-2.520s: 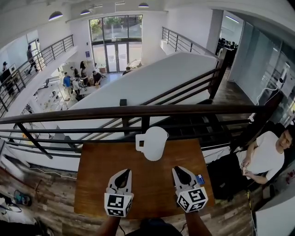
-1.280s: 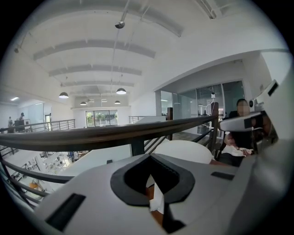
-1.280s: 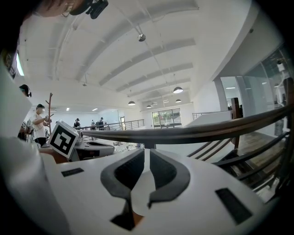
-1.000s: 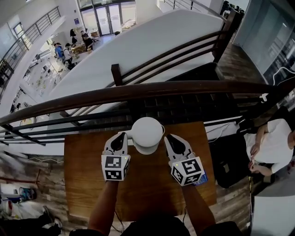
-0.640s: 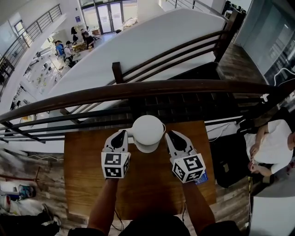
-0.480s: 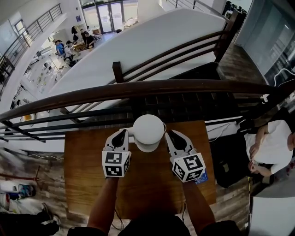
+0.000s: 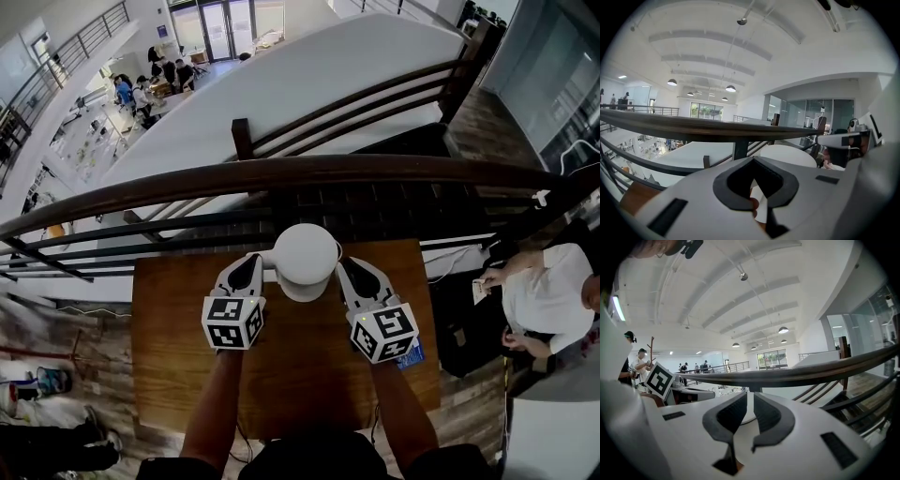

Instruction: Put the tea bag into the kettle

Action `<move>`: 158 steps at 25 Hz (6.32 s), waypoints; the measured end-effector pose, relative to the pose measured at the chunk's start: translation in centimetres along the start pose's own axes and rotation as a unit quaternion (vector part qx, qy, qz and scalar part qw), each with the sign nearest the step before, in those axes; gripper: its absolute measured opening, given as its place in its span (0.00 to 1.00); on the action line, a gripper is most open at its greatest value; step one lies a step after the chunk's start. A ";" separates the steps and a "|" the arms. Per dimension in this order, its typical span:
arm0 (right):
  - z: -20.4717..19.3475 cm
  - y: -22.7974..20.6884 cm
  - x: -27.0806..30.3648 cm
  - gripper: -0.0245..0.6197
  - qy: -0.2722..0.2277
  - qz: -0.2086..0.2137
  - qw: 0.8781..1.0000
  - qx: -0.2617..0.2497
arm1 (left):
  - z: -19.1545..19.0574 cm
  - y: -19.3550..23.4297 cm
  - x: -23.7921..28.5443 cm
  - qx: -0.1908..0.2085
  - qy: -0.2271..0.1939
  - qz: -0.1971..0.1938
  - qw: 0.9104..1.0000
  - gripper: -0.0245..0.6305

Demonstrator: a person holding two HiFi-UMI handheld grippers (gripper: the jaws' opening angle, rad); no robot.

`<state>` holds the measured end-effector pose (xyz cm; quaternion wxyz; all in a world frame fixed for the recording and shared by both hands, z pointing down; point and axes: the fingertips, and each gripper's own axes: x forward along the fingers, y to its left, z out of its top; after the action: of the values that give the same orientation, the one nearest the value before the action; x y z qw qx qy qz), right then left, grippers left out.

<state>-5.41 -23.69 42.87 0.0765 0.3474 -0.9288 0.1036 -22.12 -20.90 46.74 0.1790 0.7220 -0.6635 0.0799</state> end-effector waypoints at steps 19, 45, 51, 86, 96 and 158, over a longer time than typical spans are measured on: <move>0.0 0.0 1.2 0.30 -0.015 0.032 0.986 0.161 | 1.9 -1.3 -2.3 0.070 -0.055 0.022 0.996 0.04; 6.4 11.4 3.1 0.28 -0.013 0.012 0.980 -0.199 | -2.7 -4.6 -11.7 0.033 -0.055 0.011 0.998 0.04; 6.7 9.6 0.4 0.28 -0.042 0.019 0.984 -0.174 | -3.7 -7.5 -10.4 0.040 -0.044 -0.026 0.998 0.04; -21.8 -17.7 -16.0 0.28 0.167 -0.233 0.958 -0.017 | -17.6 -25.2 7.0 0.129 0.083 -0.249 0.956 0.04; -23.3 -19.5 -17.4 0.28 0.177 -0.250 0.952 -0.008 | -23.6 -27.4 11.8 0.101 0.195 -0.274 0.936 0.05; -7.6 -3.7 -19.6 0.28 0.110 0.096 0.983 -0.115 | -7.3 -26.0 -5.2 0.240 -0.015 -0.382 0.892 0.04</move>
<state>12.17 -12.21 46.58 0.2072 0.2322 -0.9495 0.0401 3.90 -11.98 47.67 0.0072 0.9420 -0.2994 0.1512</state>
